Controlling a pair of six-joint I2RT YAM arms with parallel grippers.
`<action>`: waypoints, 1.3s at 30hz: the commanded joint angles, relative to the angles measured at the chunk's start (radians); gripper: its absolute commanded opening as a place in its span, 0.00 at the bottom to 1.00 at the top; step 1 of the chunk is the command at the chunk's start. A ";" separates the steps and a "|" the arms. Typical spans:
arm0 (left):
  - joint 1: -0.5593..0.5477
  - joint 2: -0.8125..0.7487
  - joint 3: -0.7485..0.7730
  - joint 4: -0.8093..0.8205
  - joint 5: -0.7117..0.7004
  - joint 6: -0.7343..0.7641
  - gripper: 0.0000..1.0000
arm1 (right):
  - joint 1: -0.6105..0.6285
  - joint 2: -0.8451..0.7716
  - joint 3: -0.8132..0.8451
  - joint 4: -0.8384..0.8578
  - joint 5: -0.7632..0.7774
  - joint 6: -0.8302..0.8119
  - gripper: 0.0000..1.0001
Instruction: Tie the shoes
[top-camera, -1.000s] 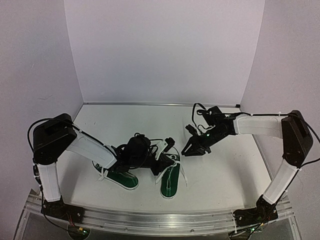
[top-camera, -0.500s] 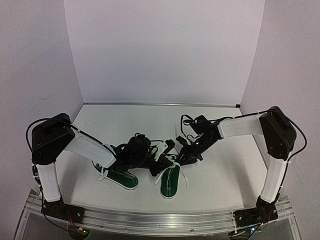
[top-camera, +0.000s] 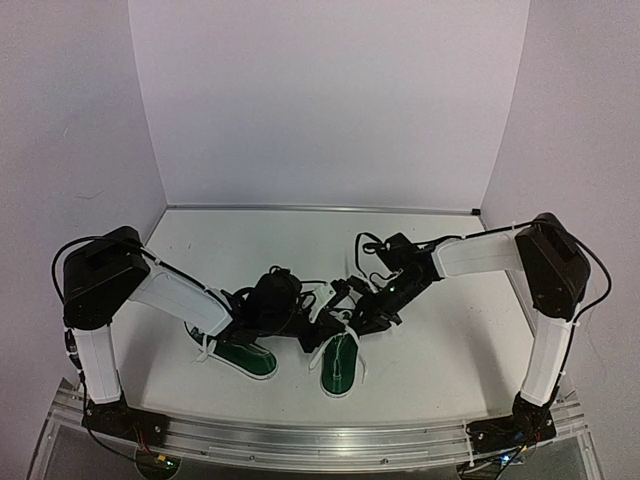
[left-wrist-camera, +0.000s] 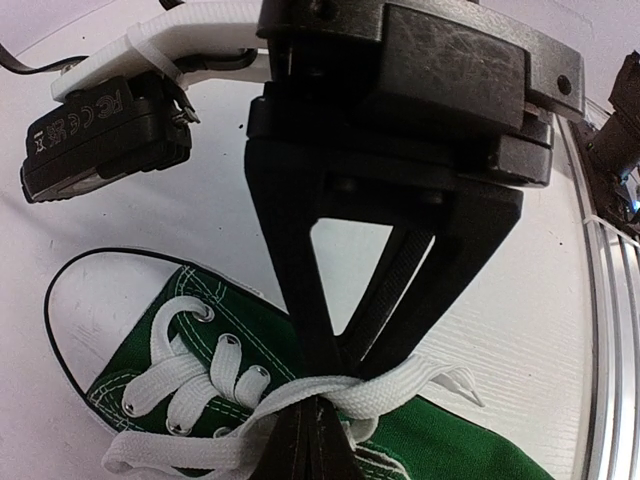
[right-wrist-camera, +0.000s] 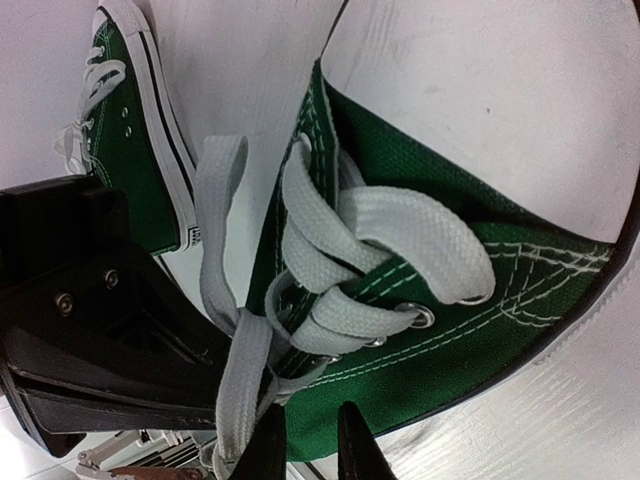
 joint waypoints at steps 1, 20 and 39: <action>-0.006 -0.020 0.010 -0.045 0.041 0.015 0.00 | 0.010 -0.037 0.038 0.031 -0.070 -0.014 0.17; -0.004 -0.014 -0.001 -0.002 0.117 0.013 0.00 | 0.016 -0.028 0.030 0.127 -0.165 0.030 0.19; -0.004 -0.034 -0.013 -0.072 0.081 0.057 0.00 | 0.014 -0.090 -0.003 0.125 -0.091 0.060 0.14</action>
